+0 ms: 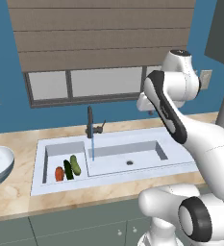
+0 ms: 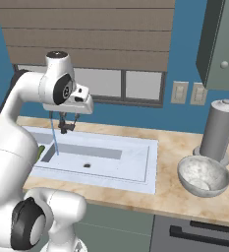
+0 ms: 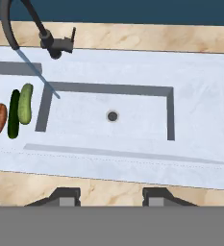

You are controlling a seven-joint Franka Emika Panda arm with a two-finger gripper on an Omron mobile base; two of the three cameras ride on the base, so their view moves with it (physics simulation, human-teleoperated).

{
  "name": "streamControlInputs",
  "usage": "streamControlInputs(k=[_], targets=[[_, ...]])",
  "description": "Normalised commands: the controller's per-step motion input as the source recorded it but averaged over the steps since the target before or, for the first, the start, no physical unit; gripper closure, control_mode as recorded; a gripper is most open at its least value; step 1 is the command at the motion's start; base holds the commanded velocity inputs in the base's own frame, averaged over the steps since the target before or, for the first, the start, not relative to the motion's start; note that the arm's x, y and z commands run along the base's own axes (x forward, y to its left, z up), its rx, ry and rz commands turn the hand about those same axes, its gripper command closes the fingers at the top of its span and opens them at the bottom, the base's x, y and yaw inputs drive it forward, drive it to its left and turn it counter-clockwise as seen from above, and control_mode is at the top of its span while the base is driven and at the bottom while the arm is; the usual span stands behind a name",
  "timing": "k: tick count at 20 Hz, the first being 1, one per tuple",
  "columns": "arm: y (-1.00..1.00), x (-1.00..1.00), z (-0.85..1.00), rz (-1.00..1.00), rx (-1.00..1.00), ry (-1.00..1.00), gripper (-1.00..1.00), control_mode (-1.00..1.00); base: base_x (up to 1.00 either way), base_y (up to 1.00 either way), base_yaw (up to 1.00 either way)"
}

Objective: Pick the cucumbers from the sink and place them in one bowl. Place the sweet potato in the other bowl. Then turn off the sink faucet.

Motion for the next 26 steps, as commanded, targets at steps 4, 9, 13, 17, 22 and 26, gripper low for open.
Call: streamControlInputs(k=[4, 9, 13, 17, 22, 26], targets=[[0.28, 0.00, -0.01, 0.00, -0.01, 0.00, -1.00, -1.00, 0.00, 0.00, 0.00], [0.36, -0.02, -0.13, 0.00, -0.01, 0.00, -1.00, -1.00, 0.00, 0.00, 0.00], [0.32, -0.13, -0.14, 0.00, 0.00, 0.00, -1.00, -1.00, 0.00, 0.00, 0.00], [0.29, -0.13, -0.07, 0.00, 0.00, 0.00, -1.00, -1.00, 0.00, 0.00, 0.00], [0.40, -0.21, -0.08, 0.00, 0.00, 0.00, -1.00, -1.00, 0.00, 0.00, 0.00], [0.43, -0.09, -0.09, 0.00, 0.00, 0.00, -1.00, -1.00, 0.00, 0.00, 0.00]])
